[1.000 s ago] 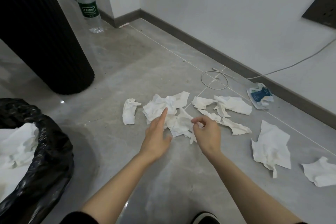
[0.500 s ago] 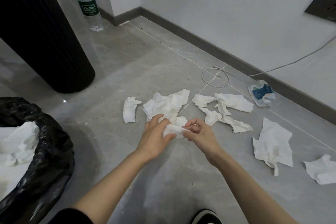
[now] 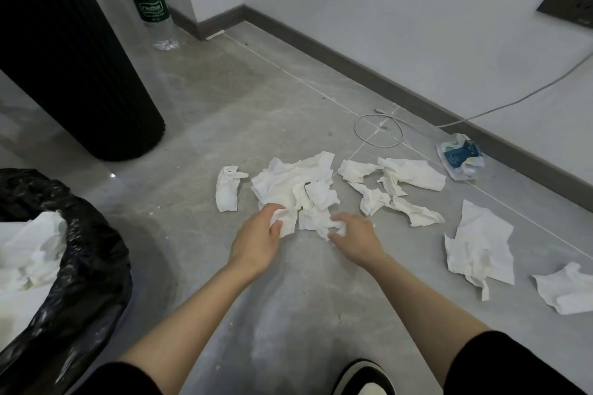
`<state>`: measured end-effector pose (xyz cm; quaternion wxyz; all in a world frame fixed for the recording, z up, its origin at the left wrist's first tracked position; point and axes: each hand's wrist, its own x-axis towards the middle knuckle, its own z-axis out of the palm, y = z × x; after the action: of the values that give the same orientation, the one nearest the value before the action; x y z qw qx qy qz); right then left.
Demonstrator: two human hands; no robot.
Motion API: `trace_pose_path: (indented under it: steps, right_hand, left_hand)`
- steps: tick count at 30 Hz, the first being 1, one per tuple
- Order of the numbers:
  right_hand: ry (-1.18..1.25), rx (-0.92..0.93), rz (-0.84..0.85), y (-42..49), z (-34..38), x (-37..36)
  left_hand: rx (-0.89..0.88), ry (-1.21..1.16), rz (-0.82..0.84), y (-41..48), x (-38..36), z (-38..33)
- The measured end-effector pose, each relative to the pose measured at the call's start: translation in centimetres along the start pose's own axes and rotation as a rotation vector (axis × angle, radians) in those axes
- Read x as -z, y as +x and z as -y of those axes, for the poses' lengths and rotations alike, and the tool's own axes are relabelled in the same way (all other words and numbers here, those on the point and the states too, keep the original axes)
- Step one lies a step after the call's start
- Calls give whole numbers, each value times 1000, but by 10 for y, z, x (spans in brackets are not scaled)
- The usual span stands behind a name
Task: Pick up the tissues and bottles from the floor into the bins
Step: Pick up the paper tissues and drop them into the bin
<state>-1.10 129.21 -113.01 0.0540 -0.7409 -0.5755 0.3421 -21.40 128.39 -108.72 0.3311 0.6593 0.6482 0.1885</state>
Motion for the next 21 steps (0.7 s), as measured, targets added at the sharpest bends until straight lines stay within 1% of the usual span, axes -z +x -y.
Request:
trace_pose_path:
  steps: [3,6,9,12,15,18,21]
  right_hand:
    - [3,-84,-61,-6,4,-3]
    - [-24,-126,-106,-9,5,-4]
    - [98,-118,-108,-11,0,-5]
    - [144,-97,-120,-14,-3,-6]
    - [225,-128,-142,-16,-3,-6]
    - [343,-152,-223,-22,6,-1]
    - [433,-100,-252,-29,25,10]
  left_hand:
    - [9,41,16,0,1,2]
    - [18,61,25,0,3,4]
    - [22,65,30,0,3,4]
    - [22,72,35,0,4,3]
    - [11,47,39,0,4,2]
    - [-7,6,33,0,9,-1]
    - [-35,-44,-6,-3,23,-8]
